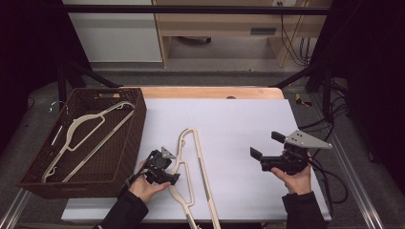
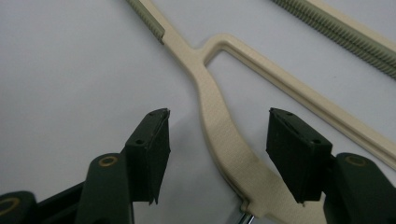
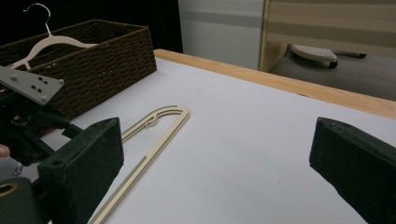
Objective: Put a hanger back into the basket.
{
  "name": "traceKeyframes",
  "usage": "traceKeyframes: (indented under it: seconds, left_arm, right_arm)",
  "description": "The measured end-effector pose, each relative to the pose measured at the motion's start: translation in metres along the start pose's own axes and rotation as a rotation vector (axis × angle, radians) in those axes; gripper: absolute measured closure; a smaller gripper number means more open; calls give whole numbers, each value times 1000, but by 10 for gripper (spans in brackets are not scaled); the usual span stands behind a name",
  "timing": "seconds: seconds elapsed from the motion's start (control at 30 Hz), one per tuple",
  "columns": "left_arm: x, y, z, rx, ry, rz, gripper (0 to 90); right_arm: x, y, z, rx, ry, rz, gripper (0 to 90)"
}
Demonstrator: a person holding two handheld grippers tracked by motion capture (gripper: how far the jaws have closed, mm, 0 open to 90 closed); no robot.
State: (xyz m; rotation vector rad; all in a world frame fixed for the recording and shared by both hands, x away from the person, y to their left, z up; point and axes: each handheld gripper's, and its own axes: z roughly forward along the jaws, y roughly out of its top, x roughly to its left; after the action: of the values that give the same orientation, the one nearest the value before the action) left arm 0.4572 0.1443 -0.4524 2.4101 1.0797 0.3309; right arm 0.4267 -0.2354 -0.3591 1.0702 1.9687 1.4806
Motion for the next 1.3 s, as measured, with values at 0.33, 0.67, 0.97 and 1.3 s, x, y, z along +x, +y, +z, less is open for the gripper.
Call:
traceKeyframes:
  seconds: [0.33,0.67,0.97,1.3]
  left_arm:
    - [0,0,3,37,-31,-42,543]
    - [5,0,2,52,-48,-64,614]
    - [10,2,2,50,-76,-68,638]
    - [14,0,-2,66,-88,-79,616]
  right_arm:
    - [0,0,0,1,2,2,34]
    - [1,0,0,2,3,2,34]
    - [1,0,1,2,3,3,34]
    - [0,0,-1,-1,3,-2,34]
